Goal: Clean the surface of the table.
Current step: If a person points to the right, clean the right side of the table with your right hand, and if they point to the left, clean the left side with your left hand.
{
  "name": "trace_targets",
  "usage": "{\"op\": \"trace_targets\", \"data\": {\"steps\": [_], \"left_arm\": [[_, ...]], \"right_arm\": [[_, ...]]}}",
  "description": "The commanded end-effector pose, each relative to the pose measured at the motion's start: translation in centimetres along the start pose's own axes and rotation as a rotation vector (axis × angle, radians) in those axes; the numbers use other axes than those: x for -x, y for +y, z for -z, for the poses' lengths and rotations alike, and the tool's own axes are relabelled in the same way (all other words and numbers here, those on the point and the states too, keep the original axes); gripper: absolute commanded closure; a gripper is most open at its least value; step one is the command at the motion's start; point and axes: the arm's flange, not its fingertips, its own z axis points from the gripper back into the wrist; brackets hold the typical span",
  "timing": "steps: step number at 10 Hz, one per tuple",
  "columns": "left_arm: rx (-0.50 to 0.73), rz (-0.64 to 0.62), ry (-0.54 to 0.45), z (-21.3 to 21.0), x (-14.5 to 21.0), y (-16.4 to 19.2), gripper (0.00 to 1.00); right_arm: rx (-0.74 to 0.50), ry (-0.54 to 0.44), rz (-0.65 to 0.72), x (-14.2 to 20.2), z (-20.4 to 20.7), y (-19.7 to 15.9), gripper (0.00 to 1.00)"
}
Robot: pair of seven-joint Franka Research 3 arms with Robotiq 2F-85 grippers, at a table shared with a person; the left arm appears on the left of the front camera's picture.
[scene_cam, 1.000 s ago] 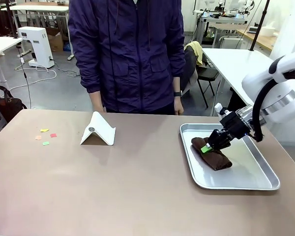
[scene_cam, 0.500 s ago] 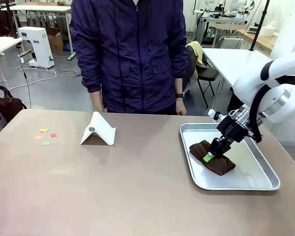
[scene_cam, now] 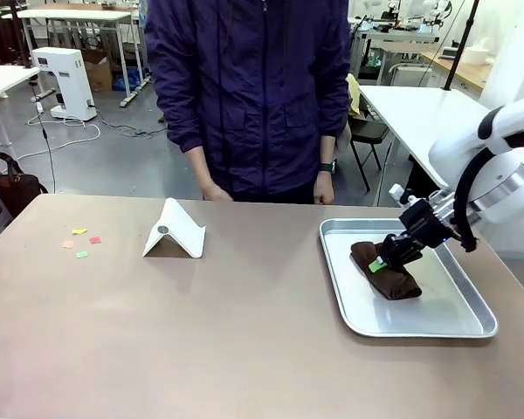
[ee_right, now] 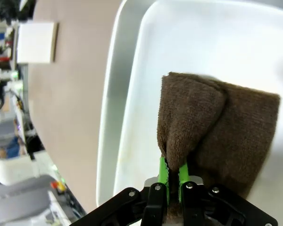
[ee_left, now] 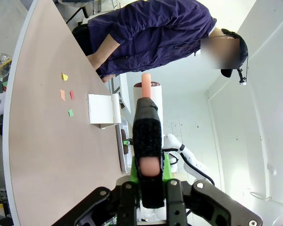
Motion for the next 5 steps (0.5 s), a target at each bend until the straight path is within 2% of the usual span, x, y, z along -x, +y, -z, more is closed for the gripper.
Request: {"op": "trace_targets", "data": {"steps": [1,3,5], "left_arm": [[-0.003,0.004,0.007,-0.1,0.4,-0.5,0.84],[-0.003,0.004,0.007,-0.1,0.4,-0.5,0.84],[-0.003,0.004,0.007,-0.1,0.4,-0.5,0.84]], "right_arm": [[0.032,-0.134,0.149,0.1,-0.3,-1.3,0.91],[0.021,-0.213,0.313,0.0,-2.4,-2.5,0.91],[-0.11,-0.252,0.447,0.6,-5.2,-3.2,0.91]]}}
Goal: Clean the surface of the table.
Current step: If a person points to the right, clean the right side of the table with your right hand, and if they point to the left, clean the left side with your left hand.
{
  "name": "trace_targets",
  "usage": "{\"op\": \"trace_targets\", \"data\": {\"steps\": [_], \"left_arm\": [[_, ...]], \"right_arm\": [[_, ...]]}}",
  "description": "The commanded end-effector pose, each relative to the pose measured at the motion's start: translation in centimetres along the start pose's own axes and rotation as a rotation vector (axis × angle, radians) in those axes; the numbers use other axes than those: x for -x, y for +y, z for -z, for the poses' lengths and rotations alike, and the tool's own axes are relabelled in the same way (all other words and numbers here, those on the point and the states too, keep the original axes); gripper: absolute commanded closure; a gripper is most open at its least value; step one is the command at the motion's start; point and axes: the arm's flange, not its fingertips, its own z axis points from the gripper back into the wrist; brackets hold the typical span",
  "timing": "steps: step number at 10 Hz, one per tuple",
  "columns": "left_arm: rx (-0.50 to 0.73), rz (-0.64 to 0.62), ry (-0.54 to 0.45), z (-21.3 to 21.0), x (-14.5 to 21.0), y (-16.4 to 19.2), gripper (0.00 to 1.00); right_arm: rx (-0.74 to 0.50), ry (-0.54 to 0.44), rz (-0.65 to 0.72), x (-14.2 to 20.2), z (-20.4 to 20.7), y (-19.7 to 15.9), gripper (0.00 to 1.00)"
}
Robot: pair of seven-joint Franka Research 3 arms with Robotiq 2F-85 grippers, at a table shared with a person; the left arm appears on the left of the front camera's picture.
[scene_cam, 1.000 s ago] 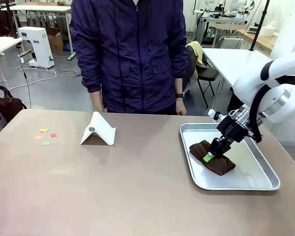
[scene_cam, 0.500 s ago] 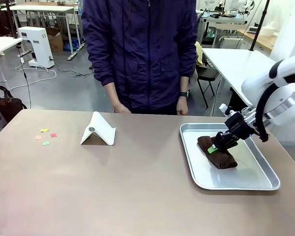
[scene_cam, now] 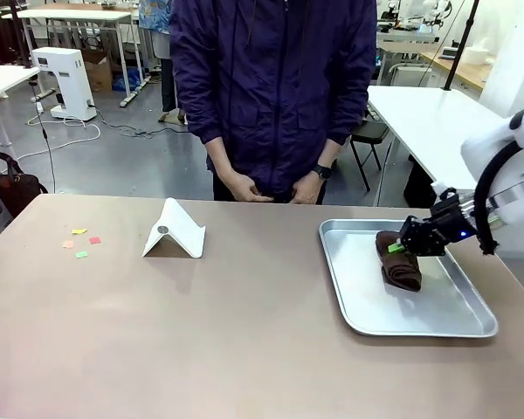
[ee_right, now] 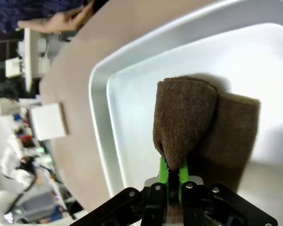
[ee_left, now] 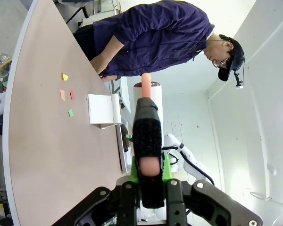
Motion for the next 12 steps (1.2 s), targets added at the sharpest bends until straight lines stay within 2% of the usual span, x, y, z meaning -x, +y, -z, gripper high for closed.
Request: {"op": "trace_targets", "data": {"steps": [1,3,5,6,7,10,12], "left_arm": [[-0.002,0.004,0.006,-0.1,0.4,-0.5,0.84],[-0.002,0.004,0.006,-0.1,0.4,-0.5,0.84],[-0.002,0.004,0.006,-0.1,0.4,-0.5,0.84],[-0.002,0.004,0.006,-0.1,0.4,-0.5,0.84],[-0.002,0.004,0.006,-0.1,0.4,-0.5,0.84],[-0.002,0.004,0.006,-0.1,0.4,-0.5,0.84],[-0.002,0.004,0.006,-0.1,0.4,-0.5,0.84]], "right_arm": [[-0.19,-0.018,0.124,0.4,-2.8,0.1,0.91],[-0.461,-0.002,0.186,0.5,-5.8,-0.9,0.91],[-0.61,-0.021,0.135,1.4,-8.3,-1.5,0.91],[-0.676,0.033,0.107,2.2,-9.6,-1.5,0.91],[-0.762,0.121,0.009,3.5,-11.5,-1.6,0.91],[-0.867,0.364,-0.098,6.3,-15.4,-3.0,0.91],[-0.814,0.353,-0.104,8.1,-16.4,-3.8,0.91]]}}
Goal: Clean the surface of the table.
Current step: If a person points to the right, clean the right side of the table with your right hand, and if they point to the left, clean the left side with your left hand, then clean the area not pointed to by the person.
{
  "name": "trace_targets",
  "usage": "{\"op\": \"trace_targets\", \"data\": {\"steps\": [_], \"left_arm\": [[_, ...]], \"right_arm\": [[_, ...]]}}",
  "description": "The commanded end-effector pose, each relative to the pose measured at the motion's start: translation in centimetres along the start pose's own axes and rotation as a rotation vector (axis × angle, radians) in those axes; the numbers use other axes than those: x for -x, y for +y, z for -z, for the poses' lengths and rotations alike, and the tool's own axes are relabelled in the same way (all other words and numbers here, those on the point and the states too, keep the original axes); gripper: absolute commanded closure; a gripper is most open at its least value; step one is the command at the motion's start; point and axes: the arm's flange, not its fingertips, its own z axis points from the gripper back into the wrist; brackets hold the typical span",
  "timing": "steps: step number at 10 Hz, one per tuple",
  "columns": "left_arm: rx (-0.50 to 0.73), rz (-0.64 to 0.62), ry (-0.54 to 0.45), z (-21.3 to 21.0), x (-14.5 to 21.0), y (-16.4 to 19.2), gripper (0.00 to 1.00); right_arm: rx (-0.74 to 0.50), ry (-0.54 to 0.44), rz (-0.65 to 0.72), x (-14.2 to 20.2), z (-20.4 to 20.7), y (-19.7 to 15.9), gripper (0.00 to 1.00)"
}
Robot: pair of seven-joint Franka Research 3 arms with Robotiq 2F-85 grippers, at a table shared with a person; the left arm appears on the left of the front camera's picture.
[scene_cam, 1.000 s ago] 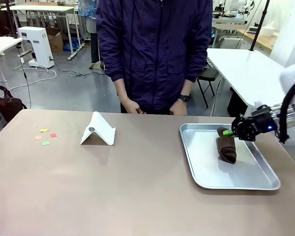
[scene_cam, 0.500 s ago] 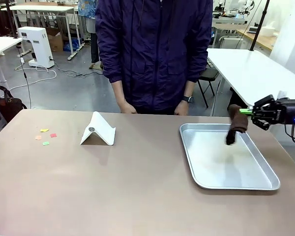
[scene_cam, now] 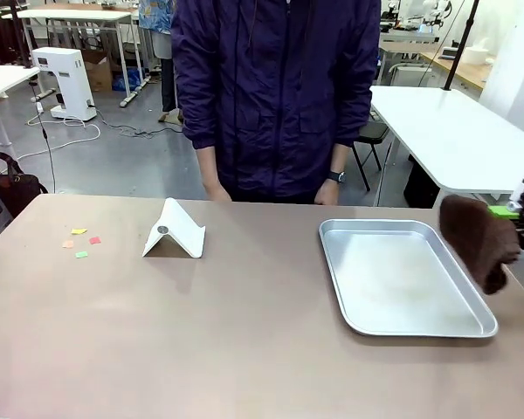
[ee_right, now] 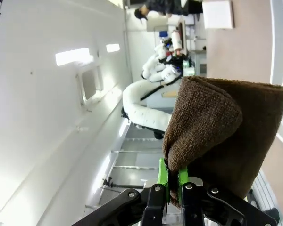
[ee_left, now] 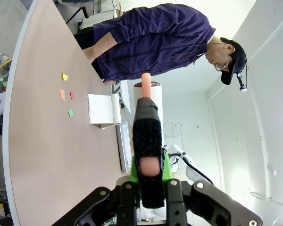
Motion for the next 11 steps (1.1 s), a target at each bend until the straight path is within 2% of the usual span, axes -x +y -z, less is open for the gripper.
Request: {"op": "trace_targets", "data": {"steps": [1,11], "left_arm": [[-0.002,0.004,0.006,-0.11,0.41,-0.47,0.84],[-0.002,0.004,0.006,-0.11,0.41,-0.47,0.84]], "right_arm": [[-0.011,-0.024,-0.007,-0.94,0.75,0.01,0.91],[-0.011,-0.024,-0.007,-0.94,0.75,0.01,0.91]]}}
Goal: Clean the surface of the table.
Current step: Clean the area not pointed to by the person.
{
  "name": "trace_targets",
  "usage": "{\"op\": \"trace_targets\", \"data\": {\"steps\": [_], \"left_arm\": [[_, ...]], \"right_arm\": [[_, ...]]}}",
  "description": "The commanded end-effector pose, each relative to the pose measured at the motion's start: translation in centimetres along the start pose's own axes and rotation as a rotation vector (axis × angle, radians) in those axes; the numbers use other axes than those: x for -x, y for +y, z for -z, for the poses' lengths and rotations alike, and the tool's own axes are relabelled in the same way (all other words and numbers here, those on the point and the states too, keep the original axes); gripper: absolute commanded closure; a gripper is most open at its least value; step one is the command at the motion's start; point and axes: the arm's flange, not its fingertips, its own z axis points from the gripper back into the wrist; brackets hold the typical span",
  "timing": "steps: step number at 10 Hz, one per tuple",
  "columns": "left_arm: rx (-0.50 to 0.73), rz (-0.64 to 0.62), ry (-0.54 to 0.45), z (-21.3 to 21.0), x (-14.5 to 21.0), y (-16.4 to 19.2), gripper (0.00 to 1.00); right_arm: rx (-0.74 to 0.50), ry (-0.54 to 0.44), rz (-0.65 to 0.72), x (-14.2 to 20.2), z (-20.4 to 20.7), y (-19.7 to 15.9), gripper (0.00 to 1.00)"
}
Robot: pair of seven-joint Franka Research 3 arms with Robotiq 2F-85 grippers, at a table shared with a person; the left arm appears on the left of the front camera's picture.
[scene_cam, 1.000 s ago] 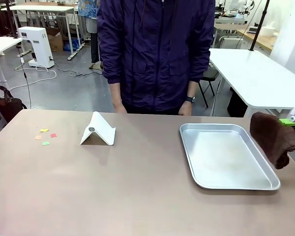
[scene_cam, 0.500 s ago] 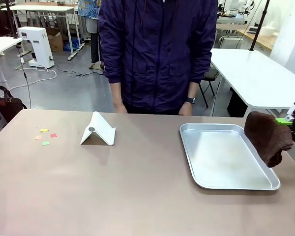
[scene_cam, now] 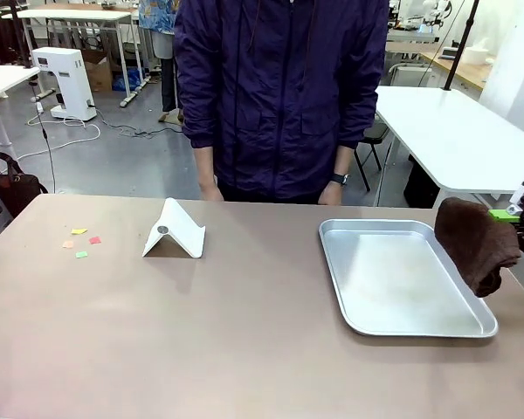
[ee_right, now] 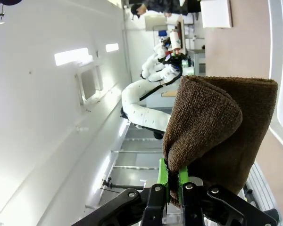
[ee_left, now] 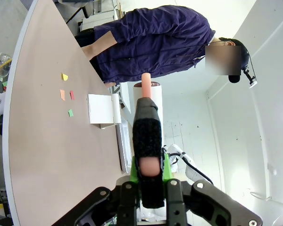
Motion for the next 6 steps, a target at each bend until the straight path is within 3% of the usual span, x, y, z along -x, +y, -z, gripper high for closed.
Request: {"op": "trace_targets", "data": {"steps": [1,6], "left_arm": [[-0.002,0.004,0.006,-0.12,0.41,-0.47,0.84],[-0.002,0.004,0.006,-0.12,0.41,-0.47,0.84]], "right_arm": [[-0.006,-0.019,-0.009,-0.42,0.36,0.33,0.91],[-0.006,-0.019,-0.009,-0.42,0.36,0.33,0.91]]}}
